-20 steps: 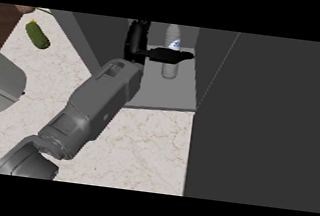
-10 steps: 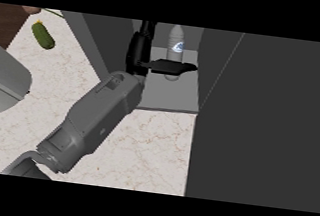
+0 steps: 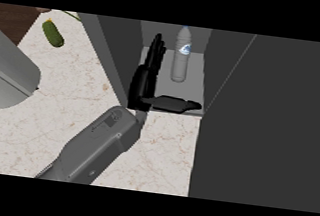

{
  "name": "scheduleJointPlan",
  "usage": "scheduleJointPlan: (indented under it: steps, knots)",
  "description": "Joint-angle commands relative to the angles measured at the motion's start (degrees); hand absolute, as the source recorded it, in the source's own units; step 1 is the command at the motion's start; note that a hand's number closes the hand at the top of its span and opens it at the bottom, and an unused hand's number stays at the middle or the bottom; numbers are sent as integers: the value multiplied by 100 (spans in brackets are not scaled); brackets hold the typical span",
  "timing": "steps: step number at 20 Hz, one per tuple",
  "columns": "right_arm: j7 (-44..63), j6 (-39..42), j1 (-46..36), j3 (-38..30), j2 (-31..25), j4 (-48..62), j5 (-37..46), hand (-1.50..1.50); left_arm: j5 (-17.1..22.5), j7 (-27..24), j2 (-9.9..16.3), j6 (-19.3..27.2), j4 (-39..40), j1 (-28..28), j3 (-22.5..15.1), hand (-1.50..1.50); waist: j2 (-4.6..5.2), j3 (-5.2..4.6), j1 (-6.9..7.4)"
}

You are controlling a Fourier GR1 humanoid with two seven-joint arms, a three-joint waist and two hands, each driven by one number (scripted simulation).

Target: Pick up the bottled water, place it into the cabinet and close the cabinet

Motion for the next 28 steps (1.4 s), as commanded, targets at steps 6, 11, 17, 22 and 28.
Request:
scheduleJointPlan:
  steps: [6,11,17,22,28]
  knots:
    - [210,-62,117,-267,42,-686,91,-150,-278,98,3,650,-2276,1968,-1040,-150,9,4,57]
    - [328,0,126,-31,84,-872,322,150,-295,181,710,22,-3149,2909,-1536,150,28,1,62]
    - [428,640,441,30,-225,-1043,28,150,-322,123,1628,-164,-4287,3800,-1584,150,9,-2,33]
    - [559,658,428,370,-83,-1247,502,150,-401,54,2210,-316,-4741,4334,-1520,150,29,-3,22]
    - [616,1430,483,707,-455,-1448,480,150,-17,214,3074,-675,-5283,4502,-768,150,11,-9,-10]
